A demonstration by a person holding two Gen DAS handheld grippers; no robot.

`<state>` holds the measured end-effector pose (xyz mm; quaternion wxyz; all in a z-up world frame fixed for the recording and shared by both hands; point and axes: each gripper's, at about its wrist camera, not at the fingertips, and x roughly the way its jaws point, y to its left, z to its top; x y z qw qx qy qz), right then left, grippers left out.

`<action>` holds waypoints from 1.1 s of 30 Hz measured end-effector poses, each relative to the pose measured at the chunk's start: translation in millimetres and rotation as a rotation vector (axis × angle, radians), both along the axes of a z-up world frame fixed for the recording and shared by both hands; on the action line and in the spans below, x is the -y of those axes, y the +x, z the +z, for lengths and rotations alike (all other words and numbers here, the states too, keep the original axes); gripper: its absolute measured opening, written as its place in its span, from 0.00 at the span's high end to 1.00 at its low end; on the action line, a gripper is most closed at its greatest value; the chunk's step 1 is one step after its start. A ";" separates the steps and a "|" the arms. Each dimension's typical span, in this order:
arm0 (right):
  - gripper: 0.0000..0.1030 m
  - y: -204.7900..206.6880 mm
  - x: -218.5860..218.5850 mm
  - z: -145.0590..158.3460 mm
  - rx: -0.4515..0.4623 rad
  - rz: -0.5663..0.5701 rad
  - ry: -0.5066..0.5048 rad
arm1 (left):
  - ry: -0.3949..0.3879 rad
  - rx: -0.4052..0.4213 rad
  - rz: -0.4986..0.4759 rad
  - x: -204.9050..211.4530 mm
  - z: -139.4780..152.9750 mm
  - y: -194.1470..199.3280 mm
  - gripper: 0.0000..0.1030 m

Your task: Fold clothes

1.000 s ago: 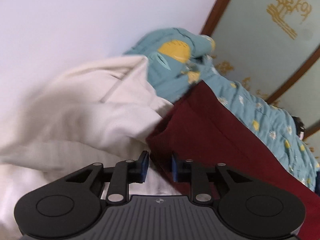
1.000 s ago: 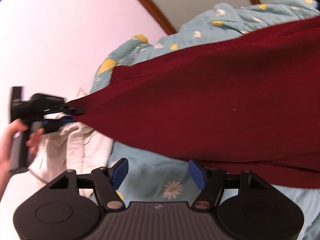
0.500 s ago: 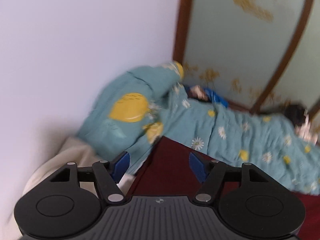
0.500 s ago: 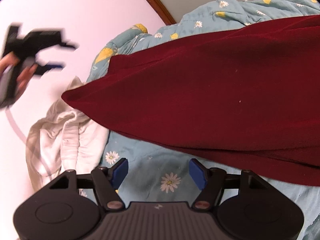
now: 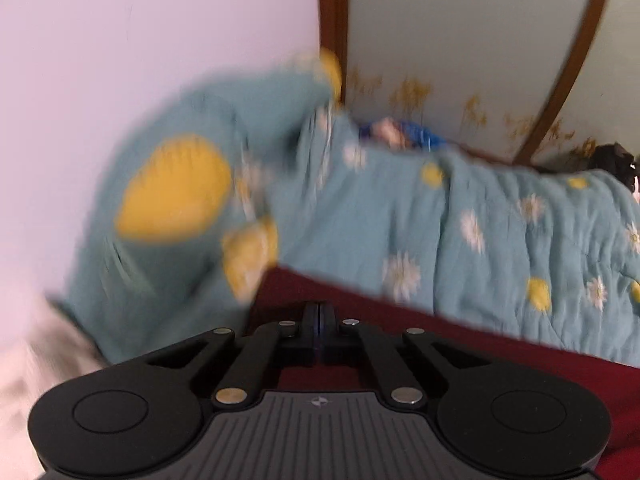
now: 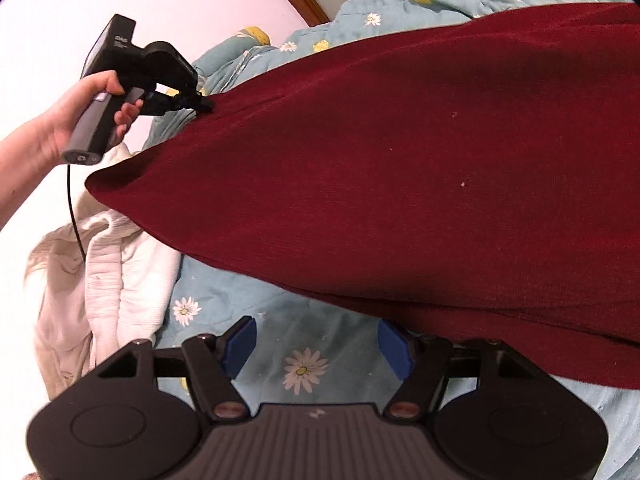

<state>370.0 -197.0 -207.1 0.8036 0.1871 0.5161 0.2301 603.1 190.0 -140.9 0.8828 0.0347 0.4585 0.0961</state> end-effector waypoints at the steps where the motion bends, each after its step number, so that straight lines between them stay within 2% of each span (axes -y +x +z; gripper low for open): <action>1: 0.35 -0.6 -0.9 0.0 0.001 0.002 -0.004 | 0.074 0.020 0.020 -0.9 2.7 1.0 1.00; 2: 0.35 -1.2 -1.9 0.1 0.002 0.003 -0.007 | 0.112 0.004 0.041 -5.3 1.8 3.8 1.00; 3: 0.35 -2.1 -3.4 0.4 0.004 0.008 -0.012 | 0.098 -0.024 0.061 -11.8 0.4 5.8 1.00; 4: 0.35 -2.4 -4.7 0.8 0.005 0.013 -0.010 | 0.021 -0.050 0.081 -20.1 0.0 5.1 1.00; 6: 0.35 -3.0 -7.4 1.7 0.008 0.025 -0.006 | -0.124 -0.037 0.097 -29.6 6.6 -5.0 0.98; 10: 0.35 -3.2 -7.6 3.0 0.005 0.027 0.007 | -0.279 0.003 0.047 -23.4 33.2 -34.3 0.96; 13: 0.35 -4.4 -8.2 4.8 0.006 0.029 0.007 | -0.334 0.032 -0.015 1.6 49.4 -64.3 0.75; 14: 0.35 -4.5 -9.1 5.0 0.007 0.030 0.006 | -0.354 0.046 -0.035 11.5 50.7 -76.3 0.64; 15: 0.35 -5.4 -10.2 6.0 0.009 0.033 0.003 | -0.366 0.054 -0.055 21.6 49.7 -86.4 0.60; 19: 0.35 -10.0 -13.7 9.6 0.016 0.054 -0.003 | -0.291 0.038 -0.144 59.7 33.1 -110.4 0.60; 22: 0.35 -13.8 -0.4 19.6 0.042 0.034 0.004 | -0.229 0.029 -0.179 77.3 14.7 -128.5 0.60; 26: 0.35 -22.0 38.5 51.0 0.127 -0.036 -0.073 | -0.259 0.056 -0.235 95.7 10.2 -161.4 0.60; 29: 0.35 -41.5 91.5 81.4 0.183 -0.188 -0.114 | -0.255 0.064 -0.287 111.6 8.7 -182.0 0.60; 30: 0.35 -55.5 121.2 95.7 0.198 -0.262 -0.130 | -0.253 0.066 -0.304 116.9 8.1 -188.8 0.60; 32: 0.35 -72.0 152.0 106.5 0.215 -0.329 -0.140 | -0.231 0.073 -0.323 123.3 7.8 -201.1 0.60; 33: 0.35 -84.1 177.7 110.6 0.206 -0.398 -0.148 | -0.224 0.075 -0.318 124.6 7.8 -205.3 0.60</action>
